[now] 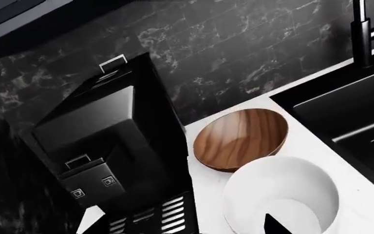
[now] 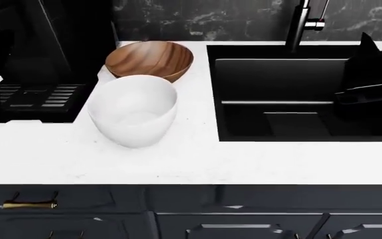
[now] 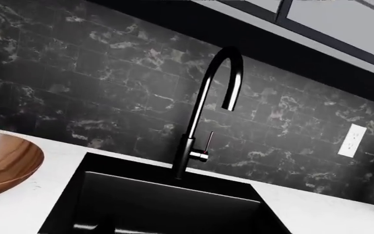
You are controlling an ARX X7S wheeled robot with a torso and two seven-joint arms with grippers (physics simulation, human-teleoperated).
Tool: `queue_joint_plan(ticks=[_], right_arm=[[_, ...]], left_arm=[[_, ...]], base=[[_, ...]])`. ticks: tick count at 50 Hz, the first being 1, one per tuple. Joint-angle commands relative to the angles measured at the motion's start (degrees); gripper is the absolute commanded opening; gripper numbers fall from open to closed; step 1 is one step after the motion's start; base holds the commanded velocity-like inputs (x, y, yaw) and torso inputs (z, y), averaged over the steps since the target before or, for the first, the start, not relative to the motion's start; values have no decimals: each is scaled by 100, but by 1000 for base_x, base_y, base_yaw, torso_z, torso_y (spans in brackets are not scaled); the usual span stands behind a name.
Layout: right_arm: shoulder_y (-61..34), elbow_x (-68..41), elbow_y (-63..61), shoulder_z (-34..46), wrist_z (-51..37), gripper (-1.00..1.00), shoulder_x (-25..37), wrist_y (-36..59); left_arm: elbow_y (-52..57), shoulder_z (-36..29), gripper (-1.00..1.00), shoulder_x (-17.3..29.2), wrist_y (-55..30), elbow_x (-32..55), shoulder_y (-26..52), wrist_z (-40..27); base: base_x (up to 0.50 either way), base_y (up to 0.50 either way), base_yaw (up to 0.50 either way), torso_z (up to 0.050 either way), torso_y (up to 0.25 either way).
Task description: Stack the bowls in the sink.
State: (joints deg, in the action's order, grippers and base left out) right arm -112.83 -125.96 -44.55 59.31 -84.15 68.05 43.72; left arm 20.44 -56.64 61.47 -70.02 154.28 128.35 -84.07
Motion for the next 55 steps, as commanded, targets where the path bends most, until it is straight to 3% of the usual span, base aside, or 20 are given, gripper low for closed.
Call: queue_joint_plan(ticks=[1,18,30,43,55], right_arm=[[-24,-18,18,41,6,100,38,-48],[38,100,-6,93,73,100,1,-90],[56,153,11,111,82,100,-94,-182],[92,182,-11,135,134,100,-157,-201],[-4,188,35,241,127,100,-375,14]], left_arm=[[72,-116,100,18,161,210,68,45],[283,-119,100,219,529,273,-135,168],[352,-245,100,383,578,368,-85,55],[346,-300,100,543,579,432,-27,-8],[361,-320,100,623,526,458,-18,-30]], base=[[500,-289,0,0,0],[493,-284,0,0,1],[38,0,0,0,1],[444,-4,0,0,1],[10,189,0,0,1]])
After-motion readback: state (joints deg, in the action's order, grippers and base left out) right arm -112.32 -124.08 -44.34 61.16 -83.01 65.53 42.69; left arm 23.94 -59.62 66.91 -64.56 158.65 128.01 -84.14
